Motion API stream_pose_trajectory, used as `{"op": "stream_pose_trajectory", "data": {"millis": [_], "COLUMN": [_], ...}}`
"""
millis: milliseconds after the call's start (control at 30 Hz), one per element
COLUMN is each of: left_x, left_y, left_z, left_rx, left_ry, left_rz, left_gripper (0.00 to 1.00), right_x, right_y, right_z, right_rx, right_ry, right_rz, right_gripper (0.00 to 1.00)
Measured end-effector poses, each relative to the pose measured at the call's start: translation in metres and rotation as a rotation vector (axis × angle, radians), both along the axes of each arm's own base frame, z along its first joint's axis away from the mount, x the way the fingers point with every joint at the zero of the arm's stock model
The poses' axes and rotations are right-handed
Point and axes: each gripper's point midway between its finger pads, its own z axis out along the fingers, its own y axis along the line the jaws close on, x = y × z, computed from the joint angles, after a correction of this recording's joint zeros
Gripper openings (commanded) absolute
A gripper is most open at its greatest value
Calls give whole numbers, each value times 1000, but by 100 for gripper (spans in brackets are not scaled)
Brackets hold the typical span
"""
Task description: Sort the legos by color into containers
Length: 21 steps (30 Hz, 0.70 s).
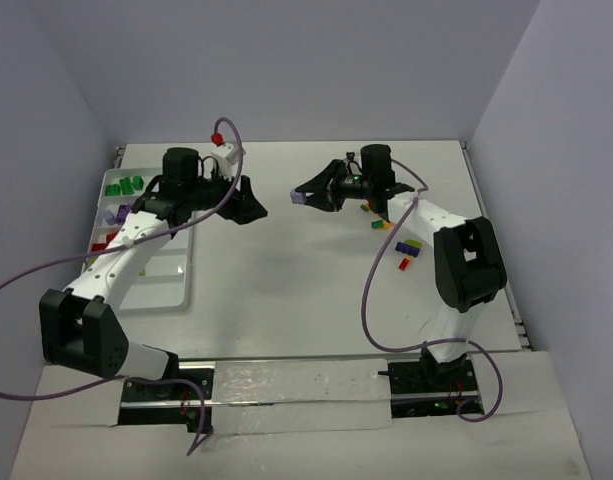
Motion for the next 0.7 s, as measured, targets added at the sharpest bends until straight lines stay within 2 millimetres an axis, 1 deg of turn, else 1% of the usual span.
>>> {"op": "stream_pose_trajectory", "data": {"millis": [133, 267, 367, 500, 700], "left_x": [-1, 2, 7, 14, 29], "left_y": [-27, -52, -67, -78, -85], "left_z": [-1, 6, 10, 7, -6], "left_rx": [-16, -10, -6, 7, 42], "left_ry": [15, -8, -24, -24, -7], "left_rz": [-18, -27, -15, 10, 56], "left_gripper": [83, 83, 83, 82, 74], "right_x": [-8, -10, -11, -13, -15], "right_y": [10, 14, 15, 15, 15], "right_z": [6, 8, 6, 7, 15], "right_rx": [52, 68, 69, 67, 78], "right_ry": [46, 83, 108, 122, 118], "right_rz": [16, 13, 8, 5, 5], "right_gripper": [0, 0, 0, 0, 0]}}
